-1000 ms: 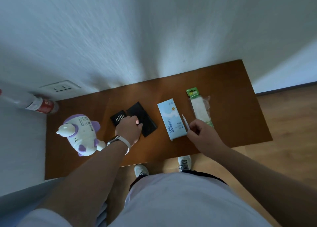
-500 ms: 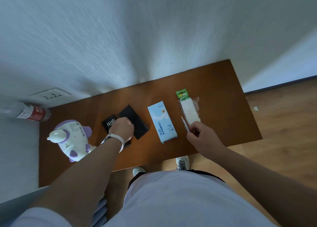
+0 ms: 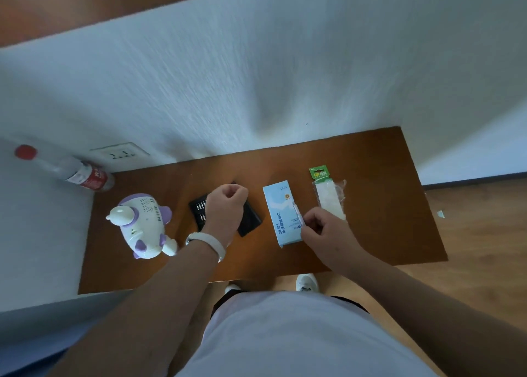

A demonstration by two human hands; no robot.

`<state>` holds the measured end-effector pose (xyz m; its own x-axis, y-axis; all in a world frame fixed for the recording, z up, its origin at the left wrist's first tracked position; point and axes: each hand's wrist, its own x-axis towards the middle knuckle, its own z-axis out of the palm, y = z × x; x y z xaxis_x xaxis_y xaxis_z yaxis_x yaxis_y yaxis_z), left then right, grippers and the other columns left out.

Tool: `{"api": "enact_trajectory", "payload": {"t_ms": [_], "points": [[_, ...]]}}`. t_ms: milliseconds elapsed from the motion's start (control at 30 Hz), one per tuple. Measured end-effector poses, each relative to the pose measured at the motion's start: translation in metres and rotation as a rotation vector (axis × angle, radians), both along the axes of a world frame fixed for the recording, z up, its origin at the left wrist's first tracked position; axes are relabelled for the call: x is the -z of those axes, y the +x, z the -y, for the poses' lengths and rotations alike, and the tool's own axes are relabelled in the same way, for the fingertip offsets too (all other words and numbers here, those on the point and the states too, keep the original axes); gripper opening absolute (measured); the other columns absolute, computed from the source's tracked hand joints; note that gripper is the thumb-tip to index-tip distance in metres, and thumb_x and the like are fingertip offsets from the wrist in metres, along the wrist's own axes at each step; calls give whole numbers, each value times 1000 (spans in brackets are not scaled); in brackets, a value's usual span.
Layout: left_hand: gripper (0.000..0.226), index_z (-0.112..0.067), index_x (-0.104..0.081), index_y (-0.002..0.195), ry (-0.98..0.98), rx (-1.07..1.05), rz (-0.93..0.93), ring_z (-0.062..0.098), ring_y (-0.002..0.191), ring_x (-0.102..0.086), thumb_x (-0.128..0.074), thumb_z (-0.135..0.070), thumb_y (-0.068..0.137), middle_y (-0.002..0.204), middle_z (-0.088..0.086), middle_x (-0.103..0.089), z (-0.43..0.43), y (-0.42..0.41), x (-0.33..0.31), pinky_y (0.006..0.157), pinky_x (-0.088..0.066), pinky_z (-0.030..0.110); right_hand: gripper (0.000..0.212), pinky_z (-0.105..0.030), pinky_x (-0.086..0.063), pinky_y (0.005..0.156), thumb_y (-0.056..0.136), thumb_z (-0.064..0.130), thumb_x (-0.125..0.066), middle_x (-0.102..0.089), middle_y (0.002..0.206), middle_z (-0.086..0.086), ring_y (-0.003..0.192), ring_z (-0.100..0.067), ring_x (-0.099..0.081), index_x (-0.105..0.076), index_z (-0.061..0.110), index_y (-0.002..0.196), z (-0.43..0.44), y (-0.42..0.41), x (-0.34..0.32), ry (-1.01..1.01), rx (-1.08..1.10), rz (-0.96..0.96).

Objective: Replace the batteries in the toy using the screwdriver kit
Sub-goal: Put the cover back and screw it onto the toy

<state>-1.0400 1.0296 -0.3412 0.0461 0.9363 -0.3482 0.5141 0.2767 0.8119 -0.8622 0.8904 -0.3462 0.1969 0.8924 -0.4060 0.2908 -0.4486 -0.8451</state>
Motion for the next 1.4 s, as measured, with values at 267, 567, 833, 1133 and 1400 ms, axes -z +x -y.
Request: {"api": "enact_trajectory", "payload": {"t_ms": [267, 567, 833, 1133, 1400], "points": [[12, -23, -76, 84, -172, -207, 686, 9, 80, -66, -69, -32, 87, 85, 1, -70, 16, -16, -76, 69, -53, 24, 5, -27, -54, 56, 81, 49, -52, -64, 80, 12, 71, -12, -61, -54, 44, 82, -31, -44, -68, 216, -110, 9], [12, -10, -72, 90, -307, -227, 970, 13, 68, -64, -64, -16, 96, 79, 7, -68, 17, -65, -103, 59, -54, 23, 8, -36, -50, 58, 91, 25, -59, -61, 72, 1, 63, -17, -54, -58, 20, 86, -59, -106, -105, 265, -171, 24], [14, -4, -66, 97, -333, -228, 1034, 18, 71, -64, -61, -17, 98, 79, 9, -66, 13, -108, -117, 67, -54, 29, 12, -12, -42, 51, 93, 24, -60, -61, 69, 13, 57, 0, -53, -58, 29, 81, -68, -154, -112, 267, -169, 2], [13, -5, -65, 93, -310, -240, 1064, 18, 71, -60, -58, -15, 98, 79, 9, -63, 7, -139, -119, 69, -50, 31, 11, -13, -42, 49, 91, 26, -61, -60, 68, 2, 56, -4, -50, -60, 26, 80, -78, -192, -121, 283, -126, -30], [14, -8, -69, 87, -326, -243, 1082, 16, 71, -63, -59, -13, 97, 78, 5, -68, 1, -158, -117, 78, -49, 37, 14, -13, -44, 51, 93, 21, -61, -60, 71, 0, 57, -5, -52, -59, 28, 81, -80, -216, -123, 256, -96, -36]]}}
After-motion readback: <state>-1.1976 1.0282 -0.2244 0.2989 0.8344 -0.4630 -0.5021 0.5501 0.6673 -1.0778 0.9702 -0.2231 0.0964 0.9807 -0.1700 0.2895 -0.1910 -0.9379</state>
